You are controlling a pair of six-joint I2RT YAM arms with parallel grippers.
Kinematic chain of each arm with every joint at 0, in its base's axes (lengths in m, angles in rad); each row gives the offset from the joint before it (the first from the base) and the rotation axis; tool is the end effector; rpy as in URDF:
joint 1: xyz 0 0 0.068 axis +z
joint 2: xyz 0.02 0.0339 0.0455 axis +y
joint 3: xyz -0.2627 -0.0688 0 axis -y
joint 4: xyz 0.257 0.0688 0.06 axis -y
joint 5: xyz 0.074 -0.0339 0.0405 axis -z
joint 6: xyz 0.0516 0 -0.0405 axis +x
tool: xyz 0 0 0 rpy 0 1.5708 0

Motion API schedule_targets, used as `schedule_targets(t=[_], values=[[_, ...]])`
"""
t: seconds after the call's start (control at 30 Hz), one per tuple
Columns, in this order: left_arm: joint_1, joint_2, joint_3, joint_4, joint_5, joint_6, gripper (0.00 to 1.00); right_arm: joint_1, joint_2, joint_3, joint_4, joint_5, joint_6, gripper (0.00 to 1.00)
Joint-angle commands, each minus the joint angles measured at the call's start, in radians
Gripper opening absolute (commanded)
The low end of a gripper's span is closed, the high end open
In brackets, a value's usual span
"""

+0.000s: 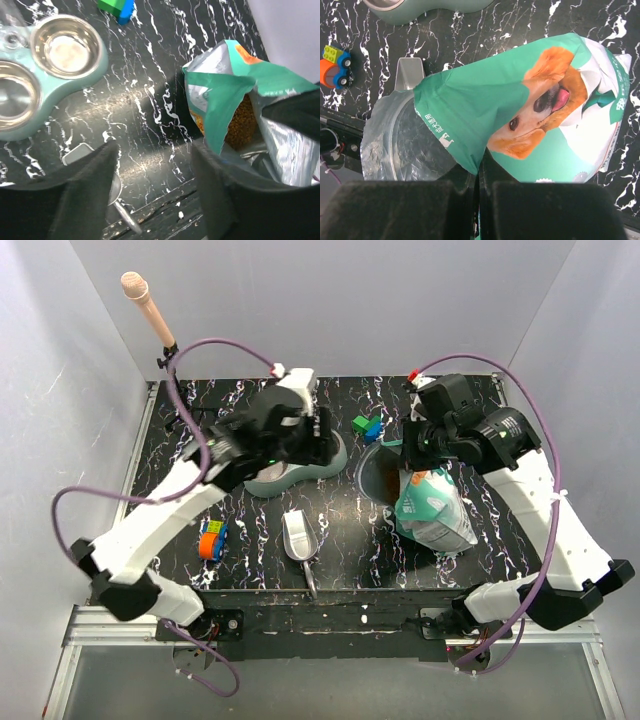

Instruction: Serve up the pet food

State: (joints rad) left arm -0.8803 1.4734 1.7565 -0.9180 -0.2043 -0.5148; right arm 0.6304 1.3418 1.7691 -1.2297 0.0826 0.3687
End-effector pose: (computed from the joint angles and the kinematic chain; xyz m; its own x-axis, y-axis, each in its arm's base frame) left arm 0.2149 -0.2437 0.4305 -0.6493 0.0289 -0.7600 0.3805 0.8776 -0.2917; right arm 0.2098 0.1478 0.4403 -0.7368 -0.0930 -0.6697 -0.2954 0.9352 0.1951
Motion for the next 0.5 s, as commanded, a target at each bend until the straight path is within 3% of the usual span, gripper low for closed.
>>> schedule_targets(t=[0.0, 0.1, 0.23, 0.37, 0.47], values=[[0.053, -0.168, -0.087, -0.056, -0.012, -0.046, 0.5, -0.008, -0.018, 0.102, 0.012, 0.019, 0.029, 0.01], [0.087, -0.205, -0.205, -0.03, 0.043, -0.126, 0.36, -0.008, -0.033, 0.105, 0.024, 0.029, 0.019, 0.01], [0.132, -0.162, -0.362, 0.157, 0.283, -0.261, 0.22, -0.008, -0.061, 0.086, 0.045, 0.031, 0.001, 0.01], [0.123, -0.075, -0.457, 0.373, 0.453, -0.401, 0.15, -0.008, -0.092, 0.05, 0.075, 0.016, -0.01, 0.01], [0.077, -0.027, -0.491, 0.456, 0.416, -0.481, 0.15, -0.008, -0.108, 0.033, 0.095, 0.006, -0.019, 0.01]])
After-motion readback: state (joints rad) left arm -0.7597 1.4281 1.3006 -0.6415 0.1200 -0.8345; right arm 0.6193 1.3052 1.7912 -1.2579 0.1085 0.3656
